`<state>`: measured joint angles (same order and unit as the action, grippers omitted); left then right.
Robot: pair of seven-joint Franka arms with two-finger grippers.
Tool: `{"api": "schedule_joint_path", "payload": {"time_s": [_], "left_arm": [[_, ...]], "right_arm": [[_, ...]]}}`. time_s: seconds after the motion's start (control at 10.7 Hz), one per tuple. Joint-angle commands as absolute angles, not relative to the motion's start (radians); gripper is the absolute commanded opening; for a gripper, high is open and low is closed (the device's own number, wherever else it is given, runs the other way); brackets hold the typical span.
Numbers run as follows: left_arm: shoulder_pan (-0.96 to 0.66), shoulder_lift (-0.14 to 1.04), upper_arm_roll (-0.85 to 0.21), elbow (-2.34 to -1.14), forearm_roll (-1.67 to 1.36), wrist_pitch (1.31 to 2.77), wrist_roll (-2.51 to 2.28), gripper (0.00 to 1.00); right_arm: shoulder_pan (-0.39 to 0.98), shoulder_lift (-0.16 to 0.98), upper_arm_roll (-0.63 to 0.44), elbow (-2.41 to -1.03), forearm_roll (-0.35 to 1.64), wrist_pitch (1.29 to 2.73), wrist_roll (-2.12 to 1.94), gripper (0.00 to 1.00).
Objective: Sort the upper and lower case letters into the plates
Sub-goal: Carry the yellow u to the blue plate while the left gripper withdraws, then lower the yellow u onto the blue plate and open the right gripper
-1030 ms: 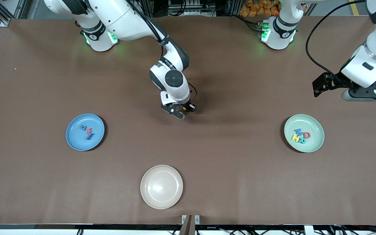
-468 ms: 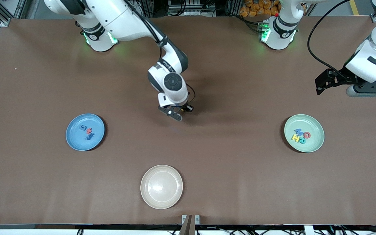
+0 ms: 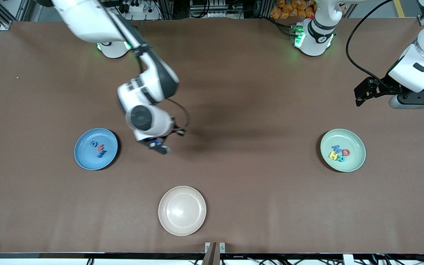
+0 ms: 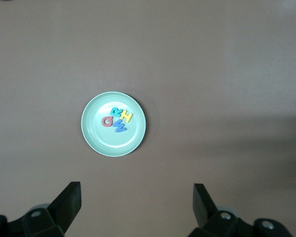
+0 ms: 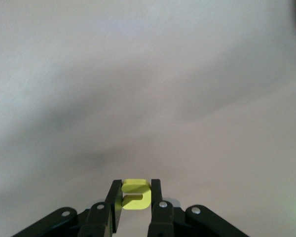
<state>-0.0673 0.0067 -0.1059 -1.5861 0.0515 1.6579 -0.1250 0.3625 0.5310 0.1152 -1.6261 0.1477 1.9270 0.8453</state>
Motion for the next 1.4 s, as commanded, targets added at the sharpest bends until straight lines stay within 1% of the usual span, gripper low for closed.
{"api": "schedule_joint_path", "payload": {"time_s": [0.0, 0.09, 0.19, 0.28, 0.37, 0.56, 0.75, 0.94, 1.03, 1.12, 1.22, 1.31], "left_arm": [[-0.055, -0.006, -0.109, -1.586, 0.023, 1.635, -0.115, 1.00], [-0.046, -0.006, -0.106, -1.588, 0.011, 1.635, -0.114, 1.00], [-0.023, -0.003, -0.106, -1.589, -0.006, 1.635, -0.104, 1.00], [-0.020, -0.005, -0.104, -1.594, -0.017, 1.635, -0.095, 1.00], [-0.018, -0.005, -0.103, -1.597, -0.018, 1.635, -0.095, 1.00], [-0.017, -0.006, -0.103, -1.601, -0.018, 1.637, -0.092, 1.00], [-0.017, -0.011, -0.100, -1.601, -0.018, 1.637, -0.092, 1.00], [-0.014, -0.015, -0.089, -1.598, -0.017, 1.637, -0.092, 1.00], [-0.014, -0.015, -0.087, -1.595, -0.017, 1.635, -0.092, 1.00], [-0.014, -0.015, -0.087, -1.591, -0.008, 1.635, -0.092, 1.00], [-0.014, -0.015, -0.087, -1.588, -0.005, 1.635, -0.097, 1.00], [-0.015, -0.017, -0.087, -1.586, -0.003, 1.635, -0.098, 1.00]], "right_arm": [[0.214, 0.525, 0.124, -1.664, 0.126, 1.936, 0.648, 0.00], [0.140, 0.526, 0.124, -1.666, 0.120, 1.936, 0.550, 0.00], [0.108, 0.531, 0.114, -1.672, 0.083, 1.936, 0.493, 0.00], [0.106, 0.538, 0.086, -1.683, -0.005, 1.942, 0.454, 0.00], [0.092, 0.538, 0.062, -1.707, -0.027, 1.966, 0.407, 0.00], [0.081, 0.538, 0.013, -1.730, -0.029, 1.999, 0.351, 0.00], [0.077, 0.532, -0.035, -1.797, -0.034, 2.069, 0.235, 0.00], [0.075, 0.532, -0.037, -1.812, -0.034, 2.077, 0.212, 0.00], [0.077, 0.532, -0.037, -1.815, -0.034, 2.074, 0.201, 0.21], [0.077, 0.529, -0.038, -1.810, -0.034, 2.066, 0.177, 0.67], [0.078, 0.522, -0.043, -1.804, -0.037, 2.062, 0.131, 1.00], [0.080, 0.515, -0.044, -1.771, -0.037, 2.018, 0.091, 1.00]]}}
